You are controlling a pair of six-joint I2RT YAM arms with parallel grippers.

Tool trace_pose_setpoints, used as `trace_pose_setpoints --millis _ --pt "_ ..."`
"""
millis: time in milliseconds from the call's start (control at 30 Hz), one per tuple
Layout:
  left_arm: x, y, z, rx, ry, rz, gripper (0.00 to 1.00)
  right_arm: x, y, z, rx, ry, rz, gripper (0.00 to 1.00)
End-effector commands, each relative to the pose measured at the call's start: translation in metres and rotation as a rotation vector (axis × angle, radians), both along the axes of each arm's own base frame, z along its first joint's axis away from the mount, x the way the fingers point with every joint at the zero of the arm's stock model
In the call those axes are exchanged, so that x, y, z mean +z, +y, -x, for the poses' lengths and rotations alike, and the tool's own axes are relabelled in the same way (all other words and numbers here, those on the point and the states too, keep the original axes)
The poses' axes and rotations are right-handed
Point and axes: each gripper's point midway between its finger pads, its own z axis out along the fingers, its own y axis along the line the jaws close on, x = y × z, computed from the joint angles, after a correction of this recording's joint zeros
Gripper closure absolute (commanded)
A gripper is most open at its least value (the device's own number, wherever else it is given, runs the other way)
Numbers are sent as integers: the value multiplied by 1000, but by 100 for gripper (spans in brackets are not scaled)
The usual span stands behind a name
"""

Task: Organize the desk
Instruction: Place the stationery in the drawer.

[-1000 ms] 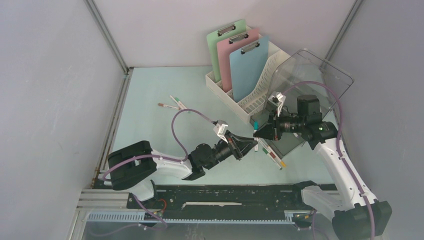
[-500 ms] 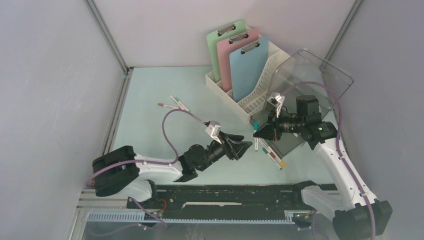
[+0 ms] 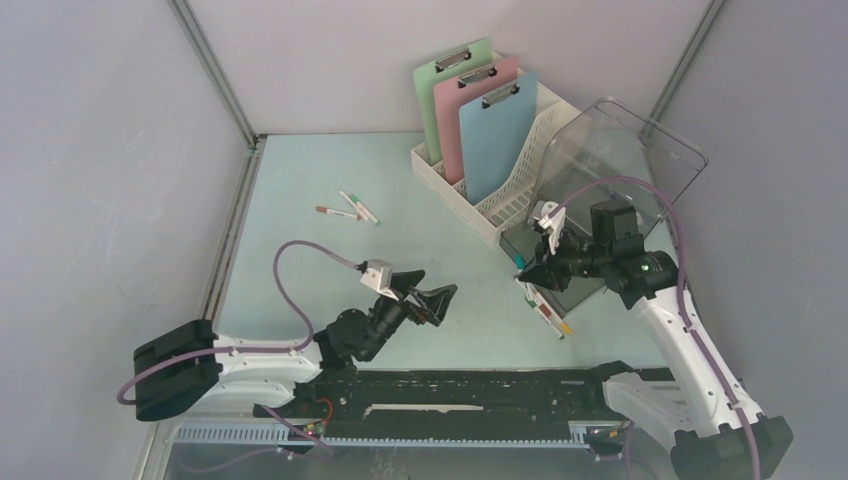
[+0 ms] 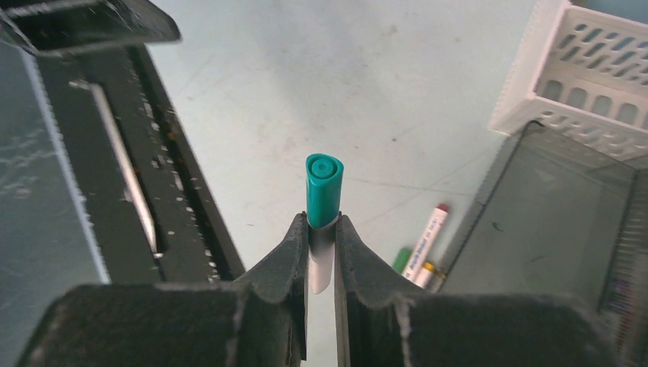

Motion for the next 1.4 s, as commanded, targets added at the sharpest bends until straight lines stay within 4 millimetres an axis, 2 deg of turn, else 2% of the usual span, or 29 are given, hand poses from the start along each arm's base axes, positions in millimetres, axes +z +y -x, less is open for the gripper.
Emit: trace_pose_setpoints --millis 0,267,533,1033,1367 --pt "-7 32 -11 137 -9 -21 0 -20 -21 -17 -47 -69 177 100" --pt "-20 46 -8 153 9 -27 0 -56 -48 -46 -167 -70 393 100" --pt "-23 49 -8 163 12 -32 0 -86 -73 -66 -290 -8 534 97" --pt "-27 46 -9 157 22 -42 0 -121 -87 -70 -334 103 653 83" --pt "-27 45 -9 158 23 -43 0 -131 -89 -69 -329 139 682 79"
